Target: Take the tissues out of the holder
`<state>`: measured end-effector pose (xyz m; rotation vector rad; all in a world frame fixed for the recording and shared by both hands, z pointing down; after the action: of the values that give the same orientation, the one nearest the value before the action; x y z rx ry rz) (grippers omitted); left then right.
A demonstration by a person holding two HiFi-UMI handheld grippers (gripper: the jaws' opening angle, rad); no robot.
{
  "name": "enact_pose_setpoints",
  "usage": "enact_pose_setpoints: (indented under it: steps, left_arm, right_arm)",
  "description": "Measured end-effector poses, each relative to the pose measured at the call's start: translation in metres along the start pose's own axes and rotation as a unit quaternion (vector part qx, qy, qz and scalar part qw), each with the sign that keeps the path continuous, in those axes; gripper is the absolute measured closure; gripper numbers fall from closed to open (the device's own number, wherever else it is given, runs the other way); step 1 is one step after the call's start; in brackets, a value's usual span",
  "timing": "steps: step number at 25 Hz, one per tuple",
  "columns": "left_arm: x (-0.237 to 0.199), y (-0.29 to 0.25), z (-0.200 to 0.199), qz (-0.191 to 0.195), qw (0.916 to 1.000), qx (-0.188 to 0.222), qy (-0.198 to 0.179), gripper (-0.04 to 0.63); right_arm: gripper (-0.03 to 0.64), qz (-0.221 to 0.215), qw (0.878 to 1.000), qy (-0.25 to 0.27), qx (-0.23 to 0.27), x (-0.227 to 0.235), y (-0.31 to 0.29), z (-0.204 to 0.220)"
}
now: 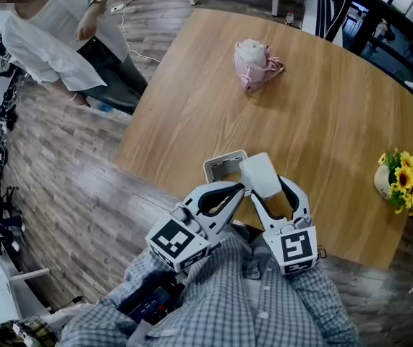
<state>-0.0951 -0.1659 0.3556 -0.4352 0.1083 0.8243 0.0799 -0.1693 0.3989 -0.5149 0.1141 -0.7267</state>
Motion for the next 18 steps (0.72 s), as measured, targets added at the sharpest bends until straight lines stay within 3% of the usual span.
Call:
enact_pose_setpoints:
  steps: [7, 18]
  left_arm:
    - [0.017, -0.022, -0.012, 0.018, 0.9998, -0.003, -0.009, 0.589]
    - [0.04, -0.049, -0.02, 0.08, 0.9959, 0.017, -0.037, 0.589]
  right_arm:
    - [0.356, 0.045, 0.999, -0.007, 0.017, 0.028, 0.042, 0.001]
    - [0.356, 0.127, 0.991, -0.023, 0.019, 0.055, 0.108, 0.024]
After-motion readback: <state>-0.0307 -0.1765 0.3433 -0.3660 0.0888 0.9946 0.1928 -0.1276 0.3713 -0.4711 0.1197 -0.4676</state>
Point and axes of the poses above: the fingertips, and each gripper's own axes: y backward along the fingers, x to its right, z out of its underside, the point moved 10 cm from there along y, backward along the fingers, and after that the axes turned 4 degrees about -x, right-handed, at the moved point
